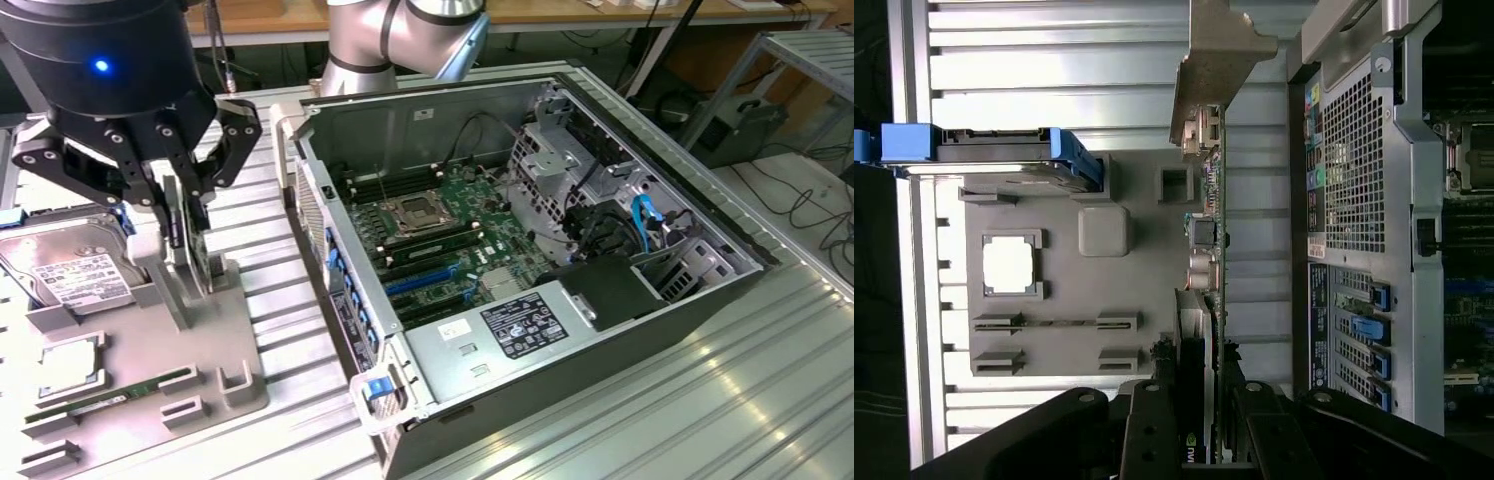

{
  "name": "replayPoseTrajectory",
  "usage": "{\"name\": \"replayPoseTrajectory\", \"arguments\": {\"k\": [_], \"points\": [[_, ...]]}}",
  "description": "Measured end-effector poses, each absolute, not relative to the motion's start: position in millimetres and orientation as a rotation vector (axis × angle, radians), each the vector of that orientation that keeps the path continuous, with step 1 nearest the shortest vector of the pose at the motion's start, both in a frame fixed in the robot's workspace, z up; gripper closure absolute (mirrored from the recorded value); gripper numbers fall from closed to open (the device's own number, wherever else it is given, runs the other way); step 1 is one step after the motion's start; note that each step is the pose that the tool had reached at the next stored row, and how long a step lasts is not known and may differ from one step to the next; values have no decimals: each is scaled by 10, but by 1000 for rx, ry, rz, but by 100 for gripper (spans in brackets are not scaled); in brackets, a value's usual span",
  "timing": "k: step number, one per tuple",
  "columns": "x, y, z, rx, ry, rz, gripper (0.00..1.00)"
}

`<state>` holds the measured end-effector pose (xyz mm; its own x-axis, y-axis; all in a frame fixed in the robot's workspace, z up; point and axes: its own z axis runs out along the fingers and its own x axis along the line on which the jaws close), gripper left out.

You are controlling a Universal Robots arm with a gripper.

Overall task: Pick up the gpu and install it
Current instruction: 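Pick up the gpu and move the gpu toward the slot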

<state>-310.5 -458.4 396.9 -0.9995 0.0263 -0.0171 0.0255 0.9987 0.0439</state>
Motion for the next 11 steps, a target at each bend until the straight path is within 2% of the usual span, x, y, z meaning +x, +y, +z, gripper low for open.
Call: {"name": "replayPoseTrajectory", "arguments": {"k": [11], "points": [[-3105, -4584, 4146, 41, 3123, 68, 73]]}}
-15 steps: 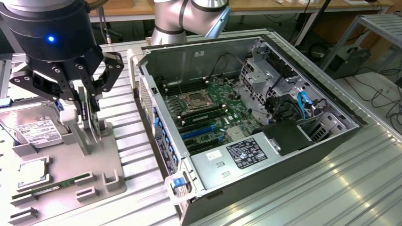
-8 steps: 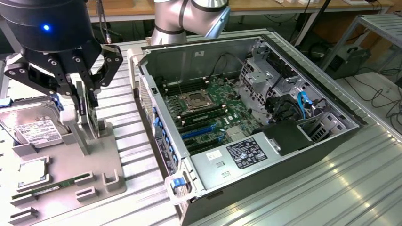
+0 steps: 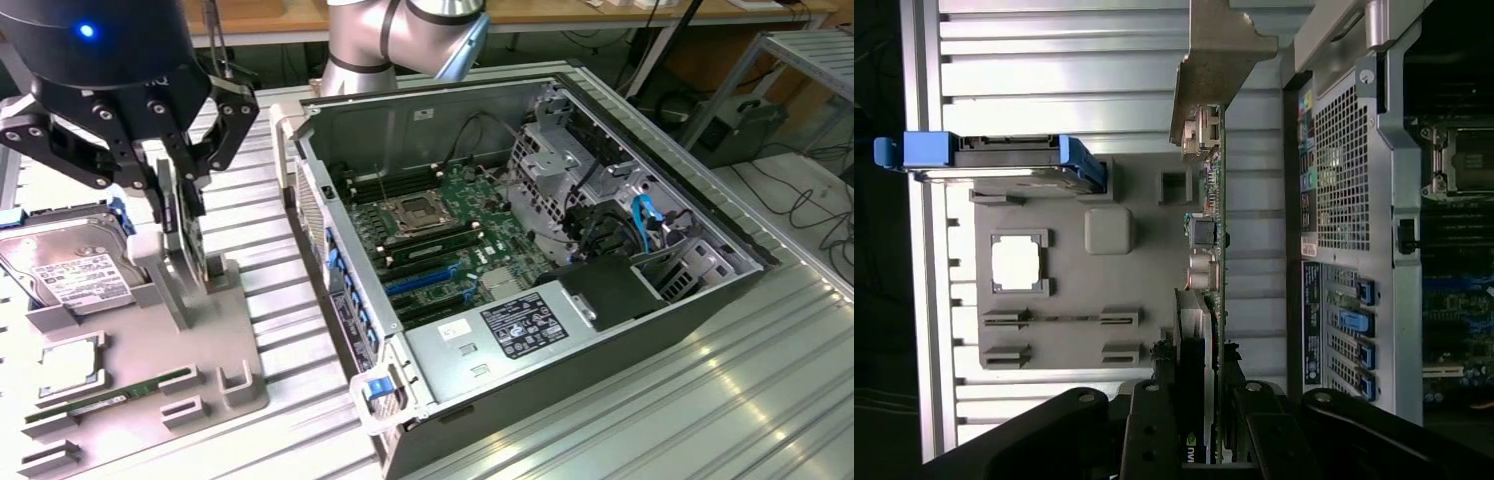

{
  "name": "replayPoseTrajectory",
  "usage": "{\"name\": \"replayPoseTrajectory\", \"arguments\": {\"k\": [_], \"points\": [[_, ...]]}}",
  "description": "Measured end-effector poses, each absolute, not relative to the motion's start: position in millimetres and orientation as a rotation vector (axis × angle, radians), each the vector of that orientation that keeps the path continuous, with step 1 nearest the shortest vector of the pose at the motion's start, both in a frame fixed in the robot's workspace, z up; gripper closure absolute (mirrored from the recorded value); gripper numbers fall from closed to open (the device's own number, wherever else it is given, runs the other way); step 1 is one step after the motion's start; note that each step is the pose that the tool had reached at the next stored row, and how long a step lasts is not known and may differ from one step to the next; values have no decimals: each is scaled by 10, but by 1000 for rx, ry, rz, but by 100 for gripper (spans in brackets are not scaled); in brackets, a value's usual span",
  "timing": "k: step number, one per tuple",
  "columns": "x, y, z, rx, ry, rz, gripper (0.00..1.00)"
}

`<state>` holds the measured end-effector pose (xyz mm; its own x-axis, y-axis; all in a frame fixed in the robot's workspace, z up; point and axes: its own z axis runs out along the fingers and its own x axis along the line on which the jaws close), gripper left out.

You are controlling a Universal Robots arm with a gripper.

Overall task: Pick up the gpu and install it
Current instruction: 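Pick up the gpu and move the gpu toward the slot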

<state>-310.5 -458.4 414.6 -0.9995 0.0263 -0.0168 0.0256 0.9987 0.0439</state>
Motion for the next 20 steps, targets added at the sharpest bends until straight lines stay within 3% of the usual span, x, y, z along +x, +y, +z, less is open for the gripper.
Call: {"name": "replayPoseTrajectory", "arguments": {"k": [20], "points": [[-3103, -4584, 4506, 41, 3124, 68, 73]]}}
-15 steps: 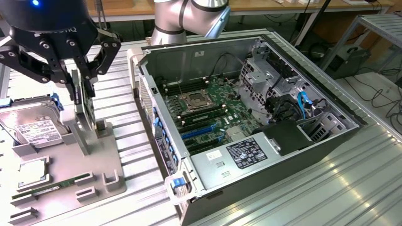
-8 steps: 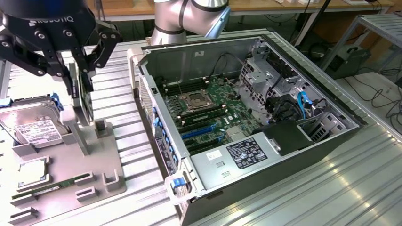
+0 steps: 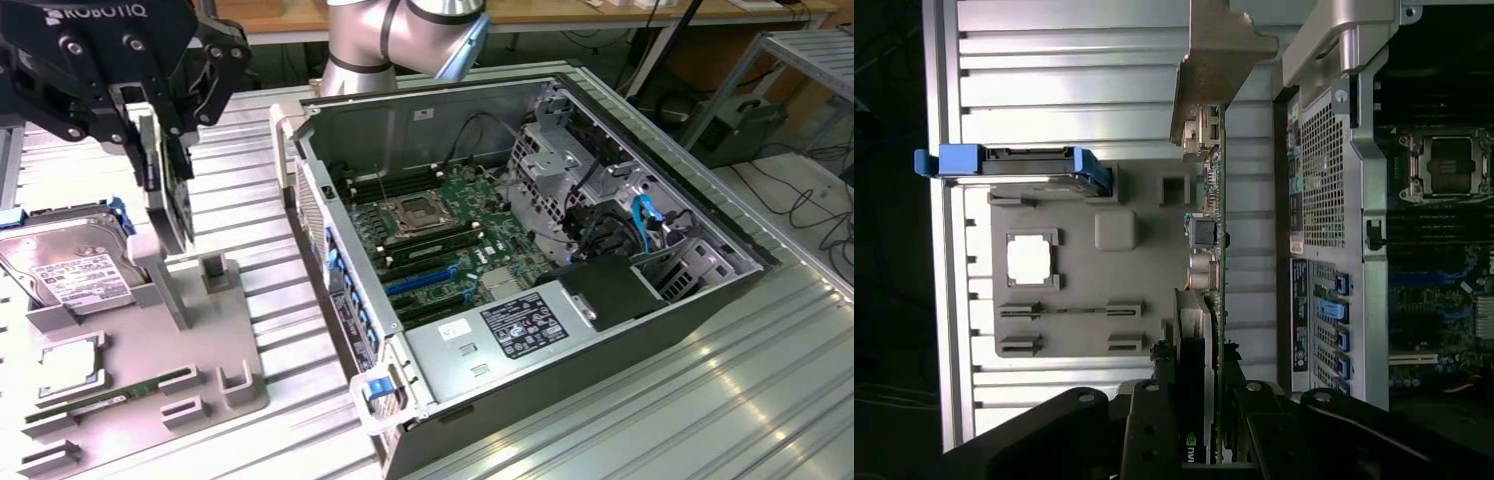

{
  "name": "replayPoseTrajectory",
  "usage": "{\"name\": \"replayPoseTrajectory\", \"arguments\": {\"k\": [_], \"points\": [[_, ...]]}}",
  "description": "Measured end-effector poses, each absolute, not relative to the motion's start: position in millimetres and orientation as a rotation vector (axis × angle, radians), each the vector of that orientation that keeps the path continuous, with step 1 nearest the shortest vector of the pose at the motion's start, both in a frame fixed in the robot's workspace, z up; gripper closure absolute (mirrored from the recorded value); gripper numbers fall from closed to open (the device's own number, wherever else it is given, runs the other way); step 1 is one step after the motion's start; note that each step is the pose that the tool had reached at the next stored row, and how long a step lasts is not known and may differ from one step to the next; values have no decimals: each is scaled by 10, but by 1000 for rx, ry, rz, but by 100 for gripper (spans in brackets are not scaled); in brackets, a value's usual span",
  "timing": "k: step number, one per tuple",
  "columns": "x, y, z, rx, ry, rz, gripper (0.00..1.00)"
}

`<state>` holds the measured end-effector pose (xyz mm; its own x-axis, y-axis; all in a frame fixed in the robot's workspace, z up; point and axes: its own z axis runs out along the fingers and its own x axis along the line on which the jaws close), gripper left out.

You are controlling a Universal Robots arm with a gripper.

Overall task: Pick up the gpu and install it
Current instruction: 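Pick up the gpu and move the gpu toward the slot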

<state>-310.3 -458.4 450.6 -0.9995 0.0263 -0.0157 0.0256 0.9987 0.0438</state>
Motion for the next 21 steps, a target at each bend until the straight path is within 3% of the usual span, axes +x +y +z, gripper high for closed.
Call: {"name": "replayPoseTrajectory", "arguments": {"k": [21], "points": [[-3101, -4584, 4987, 41, 3126, 68, 73]]}}
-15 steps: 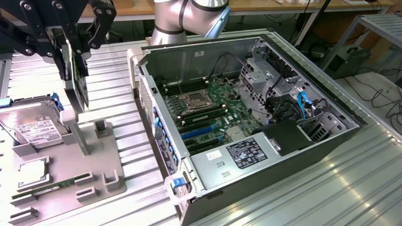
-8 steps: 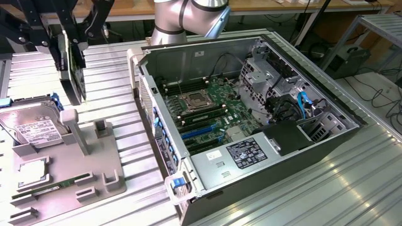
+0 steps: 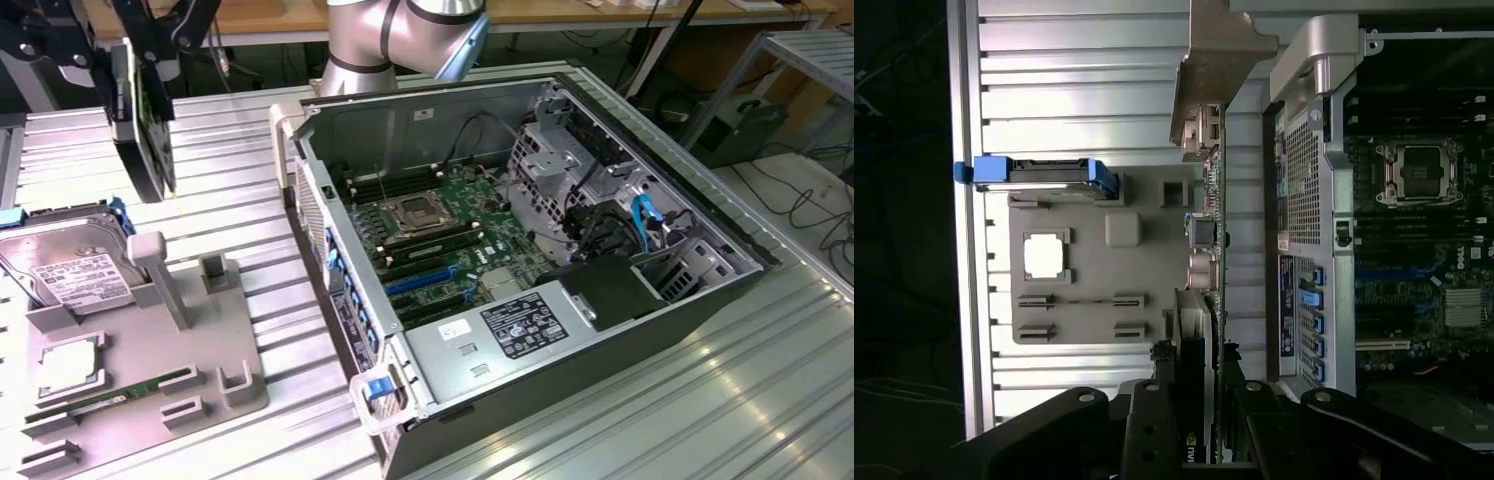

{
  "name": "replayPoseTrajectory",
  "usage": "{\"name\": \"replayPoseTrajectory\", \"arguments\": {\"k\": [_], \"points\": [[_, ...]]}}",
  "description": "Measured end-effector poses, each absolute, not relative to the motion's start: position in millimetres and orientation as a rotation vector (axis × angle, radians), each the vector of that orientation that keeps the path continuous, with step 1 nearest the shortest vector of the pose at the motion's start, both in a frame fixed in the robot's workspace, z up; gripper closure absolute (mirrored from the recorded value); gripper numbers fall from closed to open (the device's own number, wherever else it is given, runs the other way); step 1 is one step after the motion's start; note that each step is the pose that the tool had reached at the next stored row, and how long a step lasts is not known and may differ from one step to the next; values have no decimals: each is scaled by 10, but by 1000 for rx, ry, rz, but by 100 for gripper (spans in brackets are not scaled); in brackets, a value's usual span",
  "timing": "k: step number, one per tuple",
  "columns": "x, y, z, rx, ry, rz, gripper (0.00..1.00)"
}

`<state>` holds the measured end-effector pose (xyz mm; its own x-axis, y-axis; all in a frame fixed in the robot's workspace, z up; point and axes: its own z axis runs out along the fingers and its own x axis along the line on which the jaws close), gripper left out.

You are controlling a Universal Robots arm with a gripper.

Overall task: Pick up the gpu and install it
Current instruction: 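Pick up the gpu and move the gpu toward the slot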

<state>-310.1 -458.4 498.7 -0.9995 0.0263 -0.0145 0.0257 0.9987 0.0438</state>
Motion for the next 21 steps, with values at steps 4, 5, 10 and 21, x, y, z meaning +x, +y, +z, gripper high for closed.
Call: {"name": "replayPoseTrajectory", "arguments": {"k": [4, 5, 10, 21], "points": [[-3101, -4584, 5072, 41, 3126, 68, 73], [-3100, -4584, 5072, 41, 3126, 68, 73], [-3095, -4584, 5073, 40, 3126, 68, 73], [-2857, -4584, 5064, 41, 3126, 68, 73]]}}
